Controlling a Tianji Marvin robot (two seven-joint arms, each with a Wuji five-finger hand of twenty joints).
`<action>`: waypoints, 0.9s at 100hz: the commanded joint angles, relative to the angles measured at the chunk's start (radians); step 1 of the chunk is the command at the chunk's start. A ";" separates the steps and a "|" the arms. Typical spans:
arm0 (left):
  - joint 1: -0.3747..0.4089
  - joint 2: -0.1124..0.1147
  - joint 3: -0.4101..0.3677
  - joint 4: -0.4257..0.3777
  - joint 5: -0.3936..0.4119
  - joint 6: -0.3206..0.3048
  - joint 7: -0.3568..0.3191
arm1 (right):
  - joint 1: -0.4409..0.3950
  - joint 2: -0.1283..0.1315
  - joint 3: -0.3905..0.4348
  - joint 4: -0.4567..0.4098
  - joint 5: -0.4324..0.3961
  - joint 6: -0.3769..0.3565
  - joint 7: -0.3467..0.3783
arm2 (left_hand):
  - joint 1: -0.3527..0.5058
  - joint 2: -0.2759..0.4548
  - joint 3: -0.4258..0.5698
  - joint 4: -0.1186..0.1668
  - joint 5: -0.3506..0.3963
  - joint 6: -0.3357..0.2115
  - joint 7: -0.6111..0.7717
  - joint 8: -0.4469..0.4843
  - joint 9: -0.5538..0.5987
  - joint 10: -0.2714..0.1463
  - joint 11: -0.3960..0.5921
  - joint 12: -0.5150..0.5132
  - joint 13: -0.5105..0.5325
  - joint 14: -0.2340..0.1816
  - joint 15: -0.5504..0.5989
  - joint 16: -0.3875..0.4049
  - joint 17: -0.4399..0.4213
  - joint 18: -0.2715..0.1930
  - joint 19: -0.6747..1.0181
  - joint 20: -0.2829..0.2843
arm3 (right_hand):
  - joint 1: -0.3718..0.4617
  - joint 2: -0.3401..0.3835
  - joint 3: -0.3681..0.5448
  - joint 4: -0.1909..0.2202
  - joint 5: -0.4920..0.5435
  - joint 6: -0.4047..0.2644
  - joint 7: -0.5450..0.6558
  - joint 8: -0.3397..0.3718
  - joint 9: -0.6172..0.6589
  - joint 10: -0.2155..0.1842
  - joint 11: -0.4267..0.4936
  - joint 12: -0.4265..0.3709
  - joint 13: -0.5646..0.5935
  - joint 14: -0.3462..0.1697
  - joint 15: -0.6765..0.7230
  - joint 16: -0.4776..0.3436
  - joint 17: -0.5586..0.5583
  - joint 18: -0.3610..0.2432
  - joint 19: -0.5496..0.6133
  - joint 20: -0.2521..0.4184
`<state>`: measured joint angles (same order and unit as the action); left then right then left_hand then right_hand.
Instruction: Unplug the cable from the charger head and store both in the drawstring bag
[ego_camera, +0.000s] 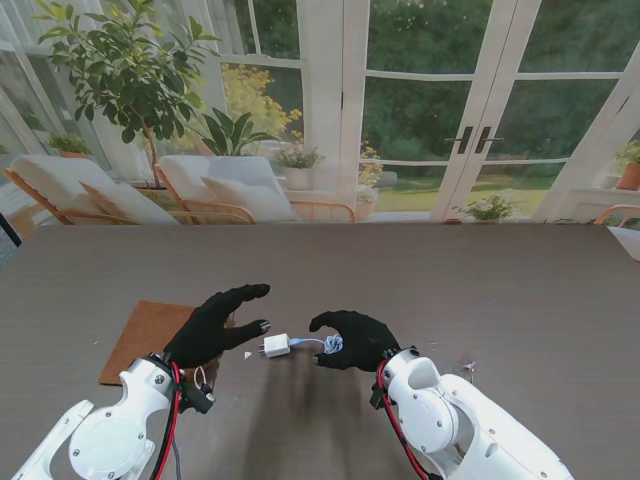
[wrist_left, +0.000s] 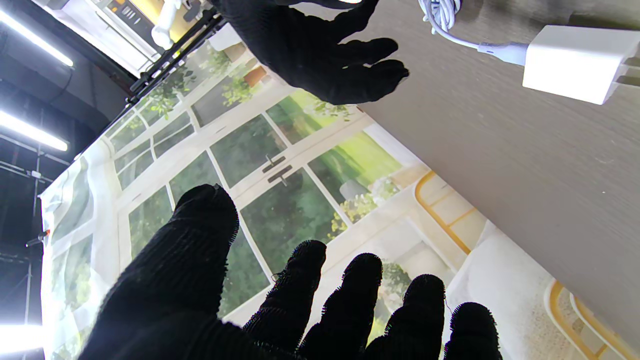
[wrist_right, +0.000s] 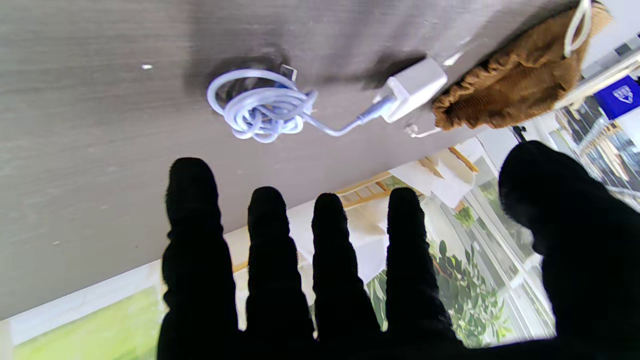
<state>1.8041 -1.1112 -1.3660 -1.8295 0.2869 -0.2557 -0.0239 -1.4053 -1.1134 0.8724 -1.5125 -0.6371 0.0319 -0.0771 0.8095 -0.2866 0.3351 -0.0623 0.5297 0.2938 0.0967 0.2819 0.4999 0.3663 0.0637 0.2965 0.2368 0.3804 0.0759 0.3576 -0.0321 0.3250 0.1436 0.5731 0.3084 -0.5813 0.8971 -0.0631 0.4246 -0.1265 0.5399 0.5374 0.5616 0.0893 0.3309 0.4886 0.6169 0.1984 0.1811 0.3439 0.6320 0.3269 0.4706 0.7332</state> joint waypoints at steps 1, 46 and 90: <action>0.002 -0.003 -0.002 0.000 -0.007 0.002 -0.023 | 0.018 -0.016 -0.019 0.023 -0.014 0.023 0.003 | -0.020 0.038 -0.038 -0.001 0.005 -0.013 -0.007 0.002 0.010 -0.001 0.000 0.001 -0.005 -0.015 -0.010 -0.008 -0.018 -0.042 -0.003 0.003 | -0.050 -0.019 0.017 0.007 -0.028 0.016 0.016 0.008 0.010 0.015 0.024 0.012 0.012 -0.013 0.003 0.009 -0.393 0.002 0.007 -0.024; 0.000 -0.003 0.004 -0.001 -0.015 0.015 -0.028 | 0.126 -0.046 -0.173 0.140 -0.083 0.182 -0.077 | -0.018 0.044 -0.046 0.000 0.006 -0.014 -0.006 0.002 0.012 0.004 0.000 0.001 -0.004 -0.014 -0.010 -0.007 -0.019 -0.042 -0.003 0.004 | -0.061 -0.048 0.029 -0.002 -0.006 0.051 0.074 0.001 0.063 0.016 0.087 0.027 0.082 -0.009 0.064 0.028 -0.336 0.003 0.057 -0.022; -0.010 -0.001 0.010 0.002 -0.029 0.025 -0.043 | 0.198 -0.084 -0.280 0.242 -0.107 0.272 -0.155 | -0.016 0.050 -0.055 0.000 0.004 -0.013 -0.008 0.001 0.014 0.005 0.001 0.001 -0.004 -0.012 -0.010 -0.007 -0.018 -0.042 -0.003 0.004 | -0.036 -0.102 0.121 -0.001 0.073 0.105 0.223 -0.024 0.197 0.011 0.170 0.045 0.232 -0.021 0.214 0.081 -0.265 -0.011 0.341 -0.131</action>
<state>1.7946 -1.1103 -1.3582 -1.8271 0.2642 -0.2354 -0.0462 -1.2111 -1.1865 0.6001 -1.2769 -0.7452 0.3024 -0.2457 0.8095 -0.2793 0.3126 -0.0626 0.5297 0.2938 0.0967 0.2819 0.5088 0.3724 0.0646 0.2965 0.2368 0.3804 0.0759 0.3576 -0.0321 0.3250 0.1436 0.5731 0.2735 -0.6345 0.9842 -0.0631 0.4780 -0.0405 0.7428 0.5093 0.7289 0.0896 0.4903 0.5131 0.8201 0.1909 0.3747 0.4101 0.6487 0.3269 0.7587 0.6516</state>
